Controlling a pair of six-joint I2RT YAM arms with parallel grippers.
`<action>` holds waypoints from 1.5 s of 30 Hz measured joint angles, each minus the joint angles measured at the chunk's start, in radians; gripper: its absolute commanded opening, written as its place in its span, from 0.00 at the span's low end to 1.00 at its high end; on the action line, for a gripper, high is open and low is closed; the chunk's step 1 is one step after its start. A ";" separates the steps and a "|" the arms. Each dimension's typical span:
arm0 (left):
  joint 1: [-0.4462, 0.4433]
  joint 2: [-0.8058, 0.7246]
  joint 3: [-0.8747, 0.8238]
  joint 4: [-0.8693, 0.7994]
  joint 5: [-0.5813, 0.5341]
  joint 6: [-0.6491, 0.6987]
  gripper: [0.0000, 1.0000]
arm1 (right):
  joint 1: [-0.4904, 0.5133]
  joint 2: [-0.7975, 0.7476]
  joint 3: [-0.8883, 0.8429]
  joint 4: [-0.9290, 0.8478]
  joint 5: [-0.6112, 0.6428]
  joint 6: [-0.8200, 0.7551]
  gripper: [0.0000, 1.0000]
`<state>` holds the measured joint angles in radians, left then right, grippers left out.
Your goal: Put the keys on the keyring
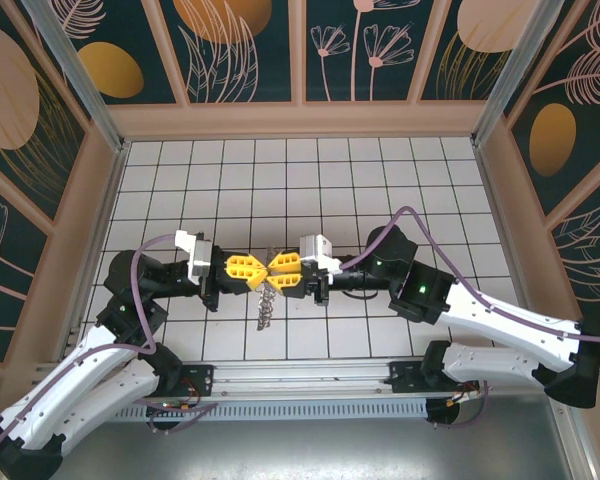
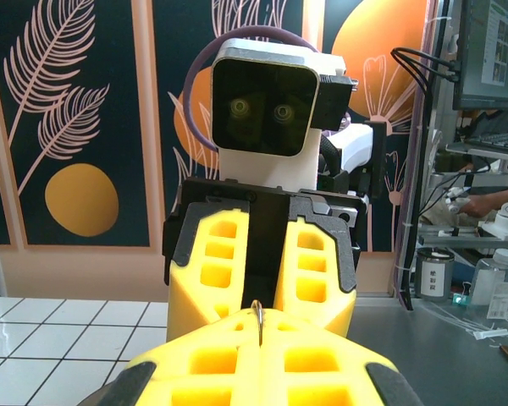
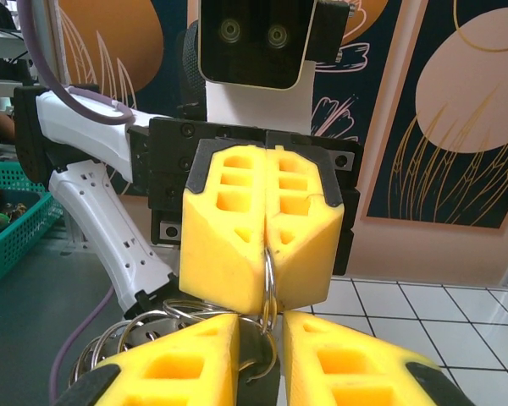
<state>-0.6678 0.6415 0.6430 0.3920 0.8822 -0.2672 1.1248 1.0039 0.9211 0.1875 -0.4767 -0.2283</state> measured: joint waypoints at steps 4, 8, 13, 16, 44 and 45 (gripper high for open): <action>0.000 0.000 0.000 -0.003 0.000 0.000 0.00 | 0.000 0.002 0.000 0.005 0.001 0.003 0.08; 0.000 -0.004 0.000 -0.008 -0.002 0.008 0.00 | 0.000 0.001 0.000 0.006 0.004 0.004 0.00; 0.000 -0.007 0.011 -0.066 -0.013 0.054 0.00 | 0.000 0.001 0.000 -0.014 0.016 0.000 0.00; 0.000 -0.006 0.037 -0.151 -0.034 0.104 0.08 | 0.000 0.001 0.012 -0.057 0.040 -0.002 0.00; 0.000 0.071 0.190 -0.537 -0.151 0.375 0.00 | 0.036 0.061 0.215 -0.476 0.291 -0.088 0.13; 0.000 0.062 0.177 -0.508 -0.145 0.359 0.00 | 0.037 0.048 0.207 -0.468 0.286 -0.088 0.16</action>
<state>-0.6678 0.7036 0.8204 -0.1158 0.7372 0.0914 1.1618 1.0523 1.1278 -0.2802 -0.1905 -0.3161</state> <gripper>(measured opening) 0.045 0.111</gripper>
